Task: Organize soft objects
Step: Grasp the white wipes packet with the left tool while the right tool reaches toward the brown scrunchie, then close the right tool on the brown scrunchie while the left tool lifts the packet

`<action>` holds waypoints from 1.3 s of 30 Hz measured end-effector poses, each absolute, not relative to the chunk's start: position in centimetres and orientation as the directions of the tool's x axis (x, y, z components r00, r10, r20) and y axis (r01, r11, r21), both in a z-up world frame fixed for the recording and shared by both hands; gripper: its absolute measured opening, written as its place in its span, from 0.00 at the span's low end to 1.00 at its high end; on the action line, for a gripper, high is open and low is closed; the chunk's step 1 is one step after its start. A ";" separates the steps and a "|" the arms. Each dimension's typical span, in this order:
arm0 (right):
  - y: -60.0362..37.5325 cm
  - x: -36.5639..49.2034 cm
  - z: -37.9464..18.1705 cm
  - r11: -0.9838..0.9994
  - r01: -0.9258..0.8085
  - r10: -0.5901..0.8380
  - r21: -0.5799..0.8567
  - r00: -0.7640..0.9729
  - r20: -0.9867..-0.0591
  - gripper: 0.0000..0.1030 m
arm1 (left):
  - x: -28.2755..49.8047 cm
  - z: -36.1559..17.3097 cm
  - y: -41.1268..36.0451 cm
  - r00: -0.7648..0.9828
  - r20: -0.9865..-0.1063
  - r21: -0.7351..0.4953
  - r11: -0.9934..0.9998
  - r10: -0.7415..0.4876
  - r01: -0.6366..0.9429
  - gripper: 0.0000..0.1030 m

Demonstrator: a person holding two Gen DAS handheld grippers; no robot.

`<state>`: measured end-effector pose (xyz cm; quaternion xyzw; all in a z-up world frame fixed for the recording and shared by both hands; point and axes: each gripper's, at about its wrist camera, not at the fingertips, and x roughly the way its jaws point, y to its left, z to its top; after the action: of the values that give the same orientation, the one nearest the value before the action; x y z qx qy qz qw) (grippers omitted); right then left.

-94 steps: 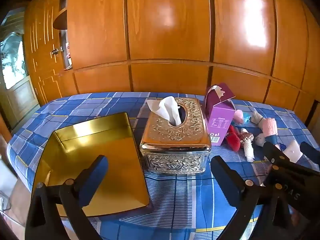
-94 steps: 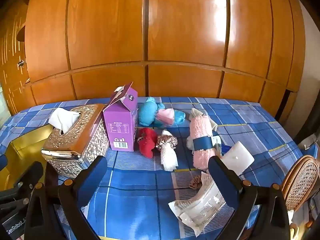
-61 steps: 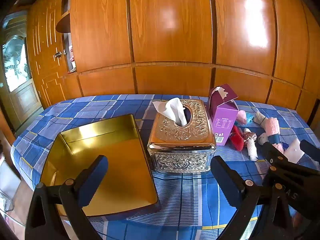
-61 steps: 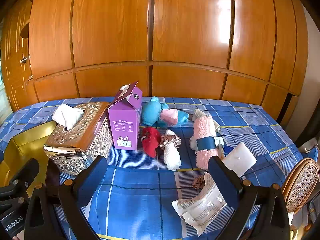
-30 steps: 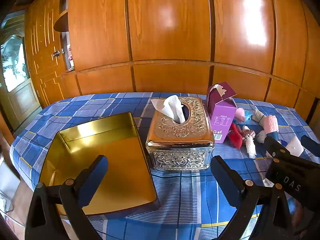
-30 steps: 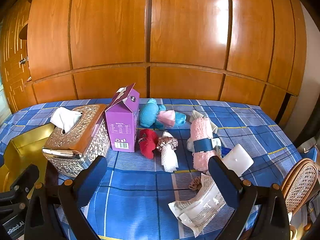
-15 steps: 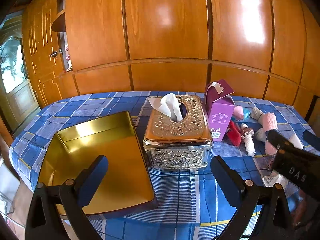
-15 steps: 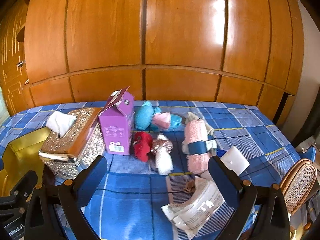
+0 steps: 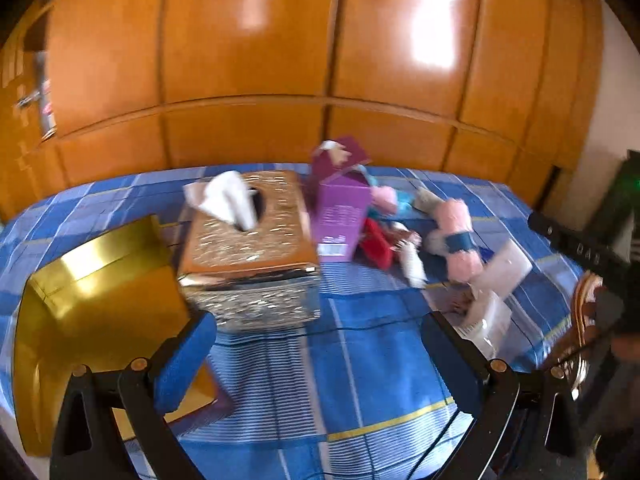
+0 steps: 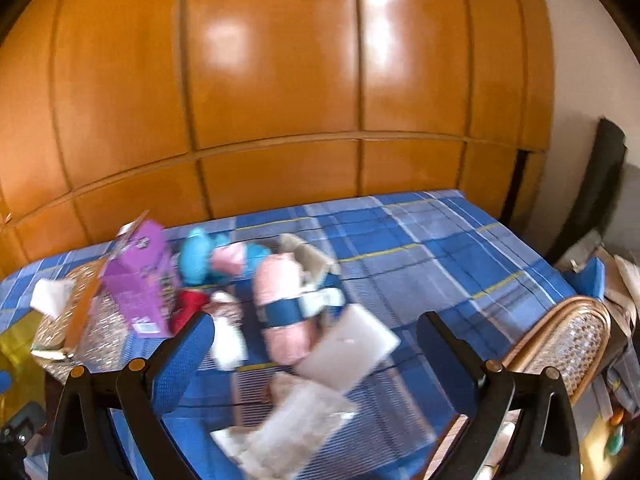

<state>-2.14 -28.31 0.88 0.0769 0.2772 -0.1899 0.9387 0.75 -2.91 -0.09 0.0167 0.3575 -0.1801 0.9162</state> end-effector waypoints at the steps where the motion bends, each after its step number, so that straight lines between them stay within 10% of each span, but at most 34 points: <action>1: -29.3 -2.5 0.9 0.908 0.417 -0.327 0.041 0.767 -0.553 1.00 | 0.9 0.0 -3.5 0.668 -0.664 -0.099 0.925 -0.335 0.366 1.00; 24: -36.8 -5.2 0.4 0.854 0.515 -0.367 0.077 0.700 -0.612 1.00 | 1.0 -7.5 -24.7 0.237 -0.844 -0.054 0.516 -0.481 0.855 0.72; 27: -37.3 -5.1 0.2 0.853 0.514 -0.351 0.090 0.694 -0.629 1.00 | 1.6 -8.6 -25.7 0.221 -0.859 -0.060 0.520 -0.461 0.852 0.46; 39: -35.5 -0.6 -2.1 0.897 0.371 -0.063 0.240 0.645 -0.762 0.81 | 1.8 -8.2 -16.6 0.215 -0.826 -0.166 0.589 -0.522 0.791 0.40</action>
<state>-0.55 -35.54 -2.07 0.1911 0.4032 -0.1226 0.8865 1.75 -16.58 -8.23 0.1476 0.4566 -0.4288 0.7654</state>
